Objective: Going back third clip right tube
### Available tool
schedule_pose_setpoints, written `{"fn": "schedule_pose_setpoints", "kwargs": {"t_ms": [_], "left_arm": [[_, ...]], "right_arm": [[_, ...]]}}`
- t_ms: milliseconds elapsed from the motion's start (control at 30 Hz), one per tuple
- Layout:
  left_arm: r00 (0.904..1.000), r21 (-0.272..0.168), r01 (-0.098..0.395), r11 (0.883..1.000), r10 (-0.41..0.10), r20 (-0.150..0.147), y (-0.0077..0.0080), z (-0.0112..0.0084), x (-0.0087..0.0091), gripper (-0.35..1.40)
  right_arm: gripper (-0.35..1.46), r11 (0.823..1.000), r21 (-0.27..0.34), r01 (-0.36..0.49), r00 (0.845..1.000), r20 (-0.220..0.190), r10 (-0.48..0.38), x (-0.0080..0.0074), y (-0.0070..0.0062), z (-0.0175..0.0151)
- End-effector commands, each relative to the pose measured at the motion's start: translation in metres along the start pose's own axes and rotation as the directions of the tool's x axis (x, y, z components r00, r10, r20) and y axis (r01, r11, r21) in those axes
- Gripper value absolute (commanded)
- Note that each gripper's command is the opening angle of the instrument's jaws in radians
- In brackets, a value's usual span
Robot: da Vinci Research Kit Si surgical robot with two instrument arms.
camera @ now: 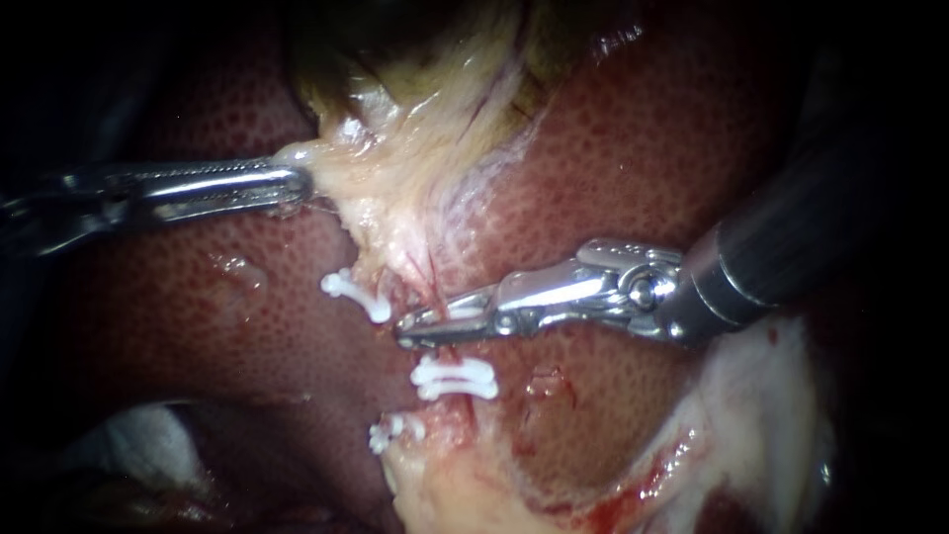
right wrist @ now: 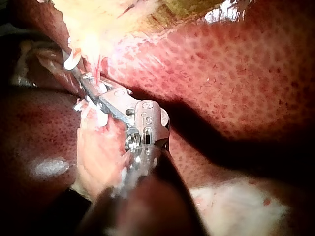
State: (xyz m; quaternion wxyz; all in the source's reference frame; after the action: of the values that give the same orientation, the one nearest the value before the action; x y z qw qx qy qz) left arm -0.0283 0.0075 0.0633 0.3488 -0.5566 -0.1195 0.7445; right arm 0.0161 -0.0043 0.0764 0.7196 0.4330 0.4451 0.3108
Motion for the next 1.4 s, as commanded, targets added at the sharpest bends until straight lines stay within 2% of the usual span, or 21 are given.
{"fn": "schedule_pose_setpoints", "kwargs": {"t_ms": [33,367,400,433,467,533,633,733,800,900,1400], "left_arm": [[1.0,-0.002,0.0,1.0,0.0,0.0,0.0,0.0,0.0,-0.35],[1.0,-0.002,0.0,1.0,0.0,0.0,0.0,0.0,0.0,-0.35],[1.0,-0.001,0.0,1.0,0.0,0.0,0.0,0.0,0.0,-0.35],[1.0,-0.002,0.0,1.0,0.0,0.0,0.0,0.0,0.0,-0.35],[1.0,-0.002,0.0,1.0,0.0,0.0,0.0,0.0,0.0,-0.35],[1.0,-0.002,0.0,1.0,0.0,0.0,0.0,0.0,0.0,-0.35],[1.0,-0.001,0.0,1.0,0.0,0.0,0.0,0.0,0.0,-0.35],[1.0,-0.001,0.0,1.0,0.0,0.0,0.0,0.0,0.0,-0.35],[1.0,-0.001,0.0,1.0,0.0,0.0,0.0001,0.0,0.0,-0.35],[1.0,-0.001,0.0,1.0,0.0,0.0,0.0001,-0.0001,0.0,-0.35],[1.0,-0.002,0.0,1.0,0.0,0.0,0.0,-0.0002,0.0,-0.35]], "right_arm": [[-0.35,1.0,-0.001,0.0,1.0,0.002,0.0,0.0,-0.0001,0.0],[-0.35,1.0,0.0,0.0,1.0,0.006,0.0,-0.0001,-0.0002,0.0001],[-0.3,1.0,0.002,0.006,1.0,0.008,-0.006,-0.0001,-0.0002,0.0001],[-0.08,0.999,-0.01,0.041,0.999,0.005,-0.041,0.0,-0.0002,0.0002],[0.01,0.999,-0.009,0.047,0.999,0.002,-0.047,0.0001,-0.0001,0.0002],[0.29,0.997,-0.006,0.081,0.997,-0.005,-0.081,0.0002,0.0,0.0003],[0.42,0.988,-0.022,0.155,0.988,-0.012,-0.155,0.0006,0.0001,0.0005],[0.46,0.977,-0.05,0.206,0.978,-0.019,-0.207,0.0009,0.0003,0.0006],[0.49,0.973,-0.084,0.215,0.976,-0.03,-0.218,0.001,0.0005,0.0006],[0.49,0.97,-0.1,0.22,0.974,-0.033,-0.224,0.001,0.0008,0.0005],[0.5,0.971,-0.093,0.222,0.974,-0.031,-0.226,0.0008,0.0006,-0.0016]]}}
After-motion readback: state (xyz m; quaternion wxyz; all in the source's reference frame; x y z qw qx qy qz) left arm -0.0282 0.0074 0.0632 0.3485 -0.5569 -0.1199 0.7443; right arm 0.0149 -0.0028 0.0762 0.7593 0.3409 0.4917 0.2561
